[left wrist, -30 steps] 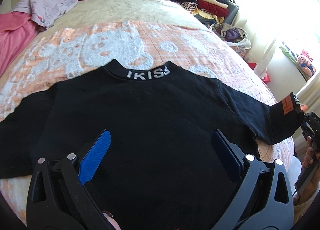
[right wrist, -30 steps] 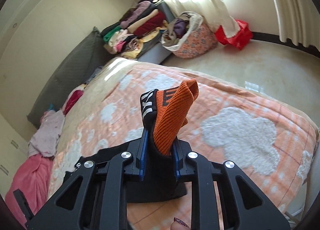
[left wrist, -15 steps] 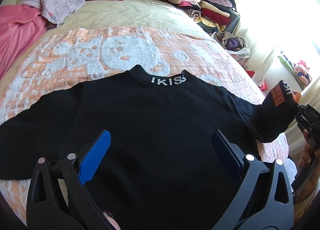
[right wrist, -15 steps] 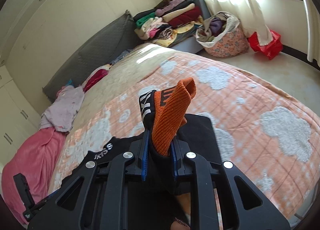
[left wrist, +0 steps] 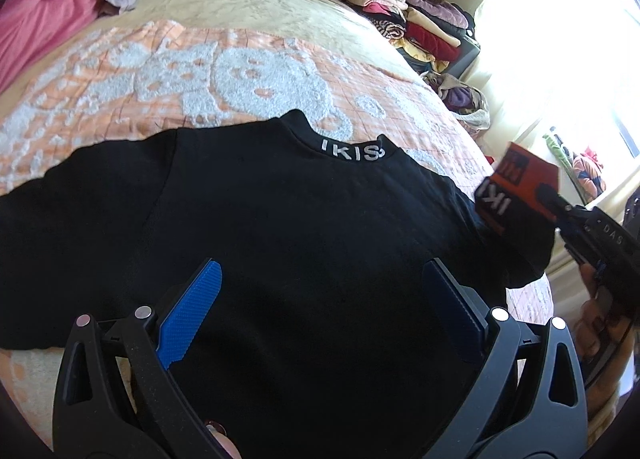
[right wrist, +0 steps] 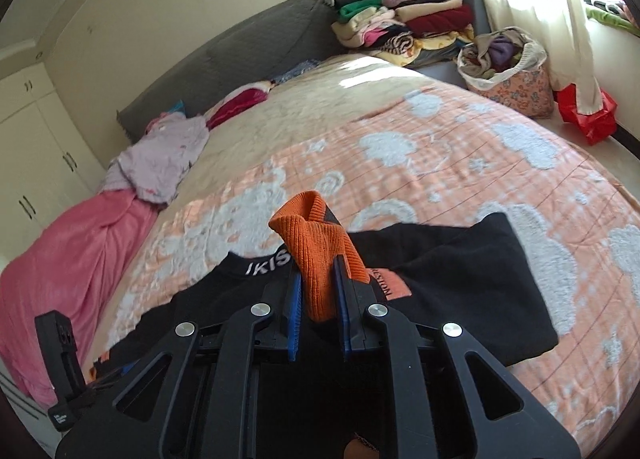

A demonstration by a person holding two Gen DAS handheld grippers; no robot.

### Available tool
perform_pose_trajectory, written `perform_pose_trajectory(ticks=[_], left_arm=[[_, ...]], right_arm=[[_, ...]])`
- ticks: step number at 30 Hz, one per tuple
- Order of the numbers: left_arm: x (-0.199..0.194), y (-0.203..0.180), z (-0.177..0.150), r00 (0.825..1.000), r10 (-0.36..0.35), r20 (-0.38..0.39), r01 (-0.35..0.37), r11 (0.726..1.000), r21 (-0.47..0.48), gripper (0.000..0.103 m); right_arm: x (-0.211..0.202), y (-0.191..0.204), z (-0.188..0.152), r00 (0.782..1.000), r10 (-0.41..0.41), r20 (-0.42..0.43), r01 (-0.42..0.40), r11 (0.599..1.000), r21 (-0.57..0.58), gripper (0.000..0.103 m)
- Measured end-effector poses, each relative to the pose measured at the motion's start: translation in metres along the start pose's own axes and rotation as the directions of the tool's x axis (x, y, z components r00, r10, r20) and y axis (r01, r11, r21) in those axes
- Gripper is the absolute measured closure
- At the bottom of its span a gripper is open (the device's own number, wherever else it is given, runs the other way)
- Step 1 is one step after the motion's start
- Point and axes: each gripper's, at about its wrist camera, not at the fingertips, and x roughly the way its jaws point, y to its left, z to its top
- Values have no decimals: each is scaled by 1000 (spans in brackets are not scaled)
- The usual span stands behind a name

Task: Fold small clothes
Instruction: 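Lift the sleeve by its cuff with the right tool and carry it across the shirt body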

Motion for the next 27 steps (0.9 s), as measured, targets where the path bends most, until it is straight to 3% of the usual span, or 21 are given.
perform_pose_trajectory(ticks=[14, 17, 19, 22, 25, 27], left_arm=[[2, 35, 4, 996, -93, -8, 90, 985, -149, 8], [2, 40, 3, 991, -132, -9, 128, 975, -179, 8], [5, 38, 1, 988, -153, -17, 148, 972, -185, 9], [10, 33, -3, 982, -188, -32, 179, 967, -183, 10], [18, 26, -7, 970, -237, -59, 222, 956, -191, 23], [25, 21, -11, 961, -264, -82, 243, 949, -200, 40]], right_arm=[[56, 67, -31, 985, 131, -113, -137, 990, -43, 86], [58, 70, -34, 977, 171, -125, -177, 984, -37, 74], [53, 67, -35, 969, 209, -130, -214, 977, -23, 61], [44, 62, -35, 971, 207, -122, -212, 977, -30, 60], [35, 49, -36, 979, 173, -110, -176, 984, -17, 60], [28, 36, -38, 985, 140, -103, -141, 990, -4, 60]])
